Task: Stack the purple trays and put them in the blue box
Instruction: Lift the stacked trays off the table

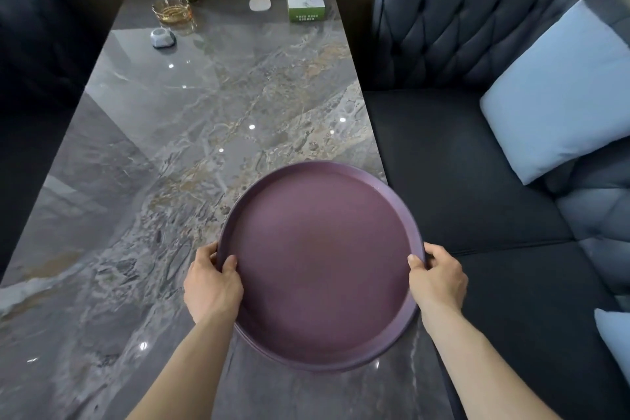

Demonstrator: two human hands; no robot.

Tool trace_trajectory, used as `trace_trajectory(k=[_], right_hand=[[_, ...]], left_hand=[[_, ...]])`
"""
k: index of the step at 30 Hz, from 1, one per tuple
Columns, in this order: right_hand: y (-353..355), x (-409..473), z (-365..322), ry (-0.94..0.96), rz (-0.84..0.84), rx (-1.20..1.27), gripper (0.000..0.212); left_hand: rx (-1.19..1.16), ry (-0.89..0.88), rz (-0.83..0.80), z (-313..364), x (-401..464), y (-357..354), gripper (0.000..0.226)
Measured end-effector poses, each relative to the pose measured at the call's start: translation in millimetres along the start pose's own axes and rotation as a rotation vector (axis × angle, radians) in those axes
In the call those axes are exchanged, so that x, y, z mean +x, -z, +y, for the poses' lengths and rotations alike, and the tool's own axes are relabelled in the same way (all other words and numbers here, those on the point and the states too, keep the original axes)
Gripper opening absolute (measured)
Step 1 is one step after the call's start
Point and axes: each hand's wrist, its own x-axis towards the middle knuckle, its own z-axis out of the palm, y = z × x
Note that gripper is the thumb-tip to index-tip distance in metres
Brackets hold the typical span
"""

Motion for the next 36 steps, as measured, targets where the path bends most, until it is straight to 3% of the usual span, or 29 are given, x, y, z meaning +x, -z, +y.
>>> trace_trajectory(k=[8,13,19,29,36], right_hand=[[-11.5,2.0,-2.3,0.112,-0.012,-0.029,0.040],[-11.1,-14.1,7.8,0.091,0.137,0.025,0.033],[-10.7,-19.4,11.8,0.107,0.207,0.018,0.014],[-33.8,-15.0,6.8,0.190,0.292,0.150,0.016],[-46.7,-8.6,8.6,0.227,0.274,-0.011,0.018]], left_hand=[[0.026,-0.027,0.033,-4.3,-1.3,-1.2,0.027],[0.056,-0.039,0.065,-6.4,-7.5,2.9,0.028],[-0.071,-0.020,0.174,-7.1,-16.7,-2.2,0.020],[-0.182,-0.051,0.226,-16.7,-20.9,-15.6,0.022],[-0.065,-0.077,0.185,-17.0,-17.0,-18.6,0.027]])
